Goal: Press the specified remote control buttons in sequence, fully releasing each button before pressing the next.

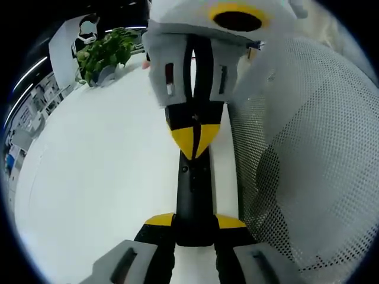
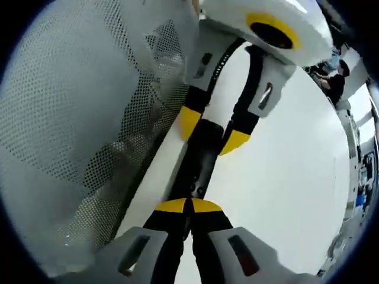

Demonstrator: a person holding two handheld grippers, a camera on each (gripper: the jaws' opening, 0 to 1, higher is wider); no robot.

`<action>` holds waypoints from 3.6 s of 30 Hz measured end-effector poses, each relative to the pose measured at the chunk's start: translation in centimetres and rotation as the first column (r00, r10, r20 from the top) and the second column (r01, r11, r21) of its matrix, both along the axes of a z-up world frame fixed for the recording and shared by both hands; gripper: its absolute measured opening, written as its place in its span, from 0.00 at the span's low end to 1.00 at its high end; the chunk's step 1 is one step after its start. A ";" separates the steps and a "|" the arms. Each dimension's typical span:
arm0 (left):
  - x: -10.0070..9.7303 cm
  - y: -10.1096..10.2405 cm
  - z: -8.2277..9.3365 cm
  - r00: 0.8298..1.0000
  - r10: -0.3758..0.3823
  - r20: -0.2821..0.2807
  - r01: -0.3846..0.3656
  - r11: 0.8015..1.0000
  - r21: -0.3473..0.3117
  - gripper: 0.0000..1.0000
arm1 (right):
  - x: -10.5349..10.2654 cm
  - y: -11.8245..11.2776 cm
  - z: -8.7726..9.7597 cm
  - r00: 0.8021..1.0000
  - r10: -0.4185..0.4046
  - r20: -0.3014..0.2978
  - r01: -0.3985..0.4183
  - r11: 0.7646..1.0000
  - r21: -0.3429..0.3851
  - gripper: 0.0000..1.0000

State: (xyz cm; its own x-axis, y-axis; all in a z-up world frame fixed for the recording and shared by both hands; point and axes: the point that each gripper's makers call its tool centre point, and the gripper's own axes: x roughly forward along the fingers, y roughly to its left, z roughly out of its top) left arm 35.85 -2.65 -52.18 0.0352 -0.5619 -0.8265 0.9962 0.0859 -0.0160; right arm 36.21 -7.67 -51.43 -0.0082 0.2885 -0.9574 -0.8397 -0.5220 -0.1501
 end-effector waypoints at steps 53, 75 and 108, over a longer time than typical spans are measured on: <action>-0.2 0.0 0.4 1.000 -0.004 -0.024 0.003 1.000 -0.013 0.24 | 0.6 -0.3 0.0 0.874 -0.410 -0.261 0.461 0.868 0.184 0.00; -0.1 0.1 0.2 1.000 -0.012 -0.026 0.012 1.000 -0.015 0.24 | 0.1 -1.8 0.0 0.918 -0.363 -0.157 0.382 0.917 0.115 0.03; 0.0 0.0 0.2 0.999 -0.028 -0.020 0.028 1.000 0.008 0.24 | 0.4 -2.0 0.1 0.785 -0.590 -0.188 0.614 0.782 0.109 0.05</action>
